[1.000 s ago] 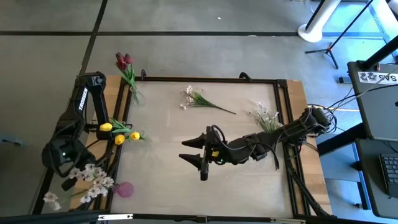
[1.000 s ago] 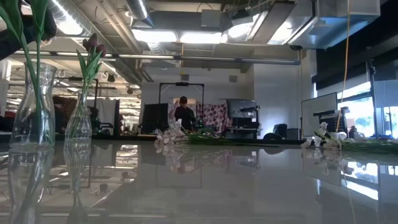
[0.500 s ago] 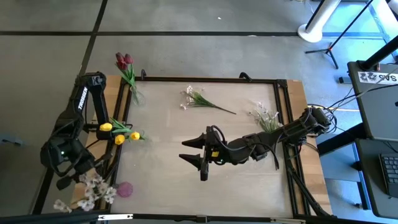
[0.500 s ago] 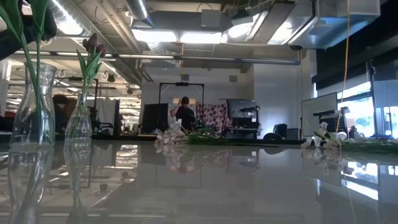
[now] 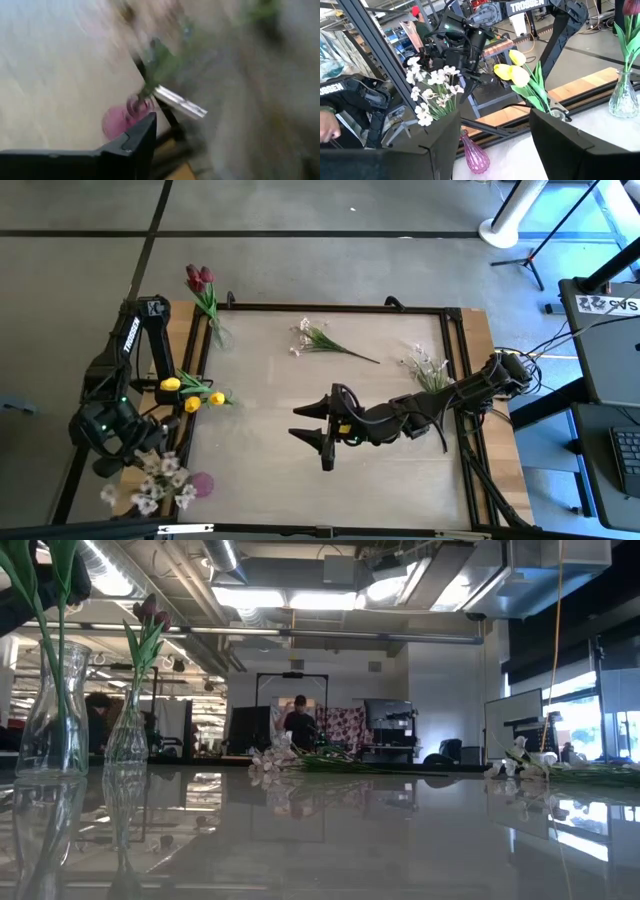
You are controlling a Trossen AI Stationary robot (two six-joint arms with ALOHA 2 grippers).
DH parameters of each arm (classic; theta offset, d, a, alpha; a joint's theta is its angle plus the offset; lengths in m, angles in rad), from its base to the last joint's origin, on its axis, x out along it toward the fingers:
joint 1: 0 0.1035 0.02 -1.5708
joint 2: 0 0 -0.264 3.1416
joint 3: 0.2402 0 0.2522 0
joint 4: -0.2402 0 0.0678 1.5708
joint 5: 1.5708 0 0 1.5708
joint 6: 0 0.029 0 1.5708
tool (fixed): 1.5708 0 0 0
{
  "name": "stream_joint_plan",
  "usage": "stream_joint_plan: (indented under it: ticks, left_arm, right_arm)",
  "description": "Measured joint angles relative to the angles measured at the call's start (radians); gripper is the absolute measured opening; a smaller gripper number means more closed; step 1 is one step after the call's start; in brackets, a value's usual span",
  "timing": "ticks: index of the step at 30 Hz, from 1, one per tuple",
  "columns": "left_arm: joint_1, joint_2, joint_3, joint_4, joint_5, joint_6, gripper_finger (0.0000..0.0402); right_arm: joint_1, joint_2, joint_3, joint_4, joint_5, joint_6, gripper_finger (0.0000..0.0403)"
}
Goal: Sort flowers into vase by color
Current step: Put the bottom left white flowers into the purple vase, then put the top white flowers into the purple vase
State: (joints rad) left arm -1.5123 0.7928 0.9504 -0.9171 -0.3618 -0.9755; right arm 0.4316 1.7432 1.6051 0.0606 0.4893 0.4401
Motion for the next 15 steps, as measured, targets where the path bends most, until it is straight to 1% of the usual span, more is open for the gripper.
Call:
stream_joint_plan:
  ticks: [5,7,11,15]
  left_arm:
    - [0.0,-0.014,0.001,-0.065,0.124,-0.121,0.0172]
    - [0.0,-0.031,0.001,-0.087,0.167,-0.185,0.0171]
    - [0.0,-0.08,0.001,-0.116,0.204,-0.335,0.0168]
    - [0.0,-0.147,0.007,-0.146,0.207,-0.477,0.0167]
  right_arm:
    - [0.0,0.0,0.0,-0.013,-0.001,-0.011,0.0237]
    - [-0.003,0.0,0.0,-0.013,0.015,-0.033,0.0237]
    - [-0.025,0.0,0.0,-0.036,0.033,-0.045,0.0237]
    - [-0.089,0.0,0.0,-0.114,0.023,-0.002,0.0237]
